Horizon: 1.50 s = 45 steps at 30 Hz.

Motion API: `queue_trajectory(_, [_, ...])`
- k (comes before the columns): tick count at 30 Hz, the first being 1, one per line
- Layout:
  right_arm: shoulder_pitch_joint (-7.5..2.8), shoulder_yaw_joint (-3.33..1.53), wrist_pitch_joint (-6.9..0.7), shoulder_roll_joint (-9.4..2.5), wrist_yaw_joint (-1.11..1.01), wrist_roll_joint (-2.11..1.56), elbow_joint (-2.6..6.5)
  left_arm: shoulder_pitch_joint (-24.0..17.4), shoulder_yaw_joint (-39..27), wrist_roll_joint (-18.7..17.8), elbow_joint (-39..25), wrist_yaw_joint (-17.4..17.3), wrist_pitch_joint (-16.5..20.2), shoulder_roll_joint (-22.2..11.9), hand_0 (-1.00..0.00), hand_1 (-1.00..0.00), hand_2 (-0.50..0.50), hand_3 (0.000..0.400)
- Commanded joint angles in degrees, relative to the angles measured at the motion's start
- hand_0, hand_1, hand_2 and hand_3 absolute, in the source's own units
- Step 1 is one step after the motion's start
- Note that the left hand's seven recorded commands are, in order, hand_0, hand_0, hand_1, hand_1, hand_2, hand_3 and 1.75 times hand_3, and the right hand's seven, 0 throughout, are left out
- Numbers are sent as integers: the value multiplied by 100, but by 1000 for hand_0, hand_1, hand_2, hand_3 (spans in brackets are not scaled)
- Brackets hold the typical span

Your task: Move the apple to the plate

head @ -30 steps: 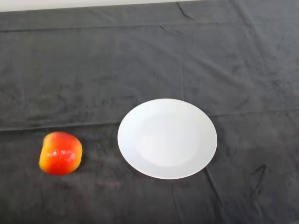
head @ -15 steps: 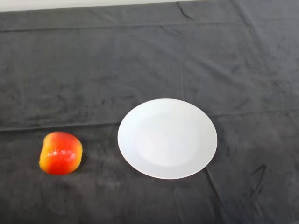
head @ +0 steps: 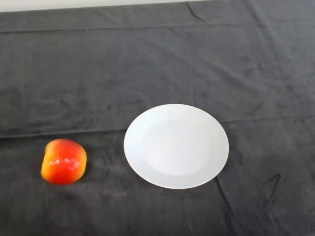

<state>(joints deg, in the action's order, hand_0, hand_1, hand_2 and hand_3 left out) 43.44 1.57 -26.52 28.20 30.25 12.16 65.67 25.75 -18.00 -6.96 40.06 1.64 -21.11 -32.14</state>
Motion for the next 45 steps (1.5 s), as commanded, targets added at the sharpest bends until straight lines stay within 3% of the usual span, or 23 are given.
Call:
queue_trajectory(1, [-96,65,-17,52,58,19,220,-362,187,156,-421,40,225,135,0,0,0,0])
queue_trajectory(9, [-132,65,-29,52,42,15,157,-1006,705,384,-1944,-129,1098,309,0,0,0,0])
queue_trajectory(19, [-173,67,-47,53,22,12,80,-1518,1186,510,-3063,-657,2023,203,0,0,0,0])
queue_trajectory(29, [-198,70,-65,54,8,13,28,-1662,1551,654,-3373,-1068,2515,122,0,0,0,0])
queue_trajectory(45, [-218,75,-88,53,-4,18,-16,-1645,1956,894,-3233,-1330,2672,227,0,0,0,0])
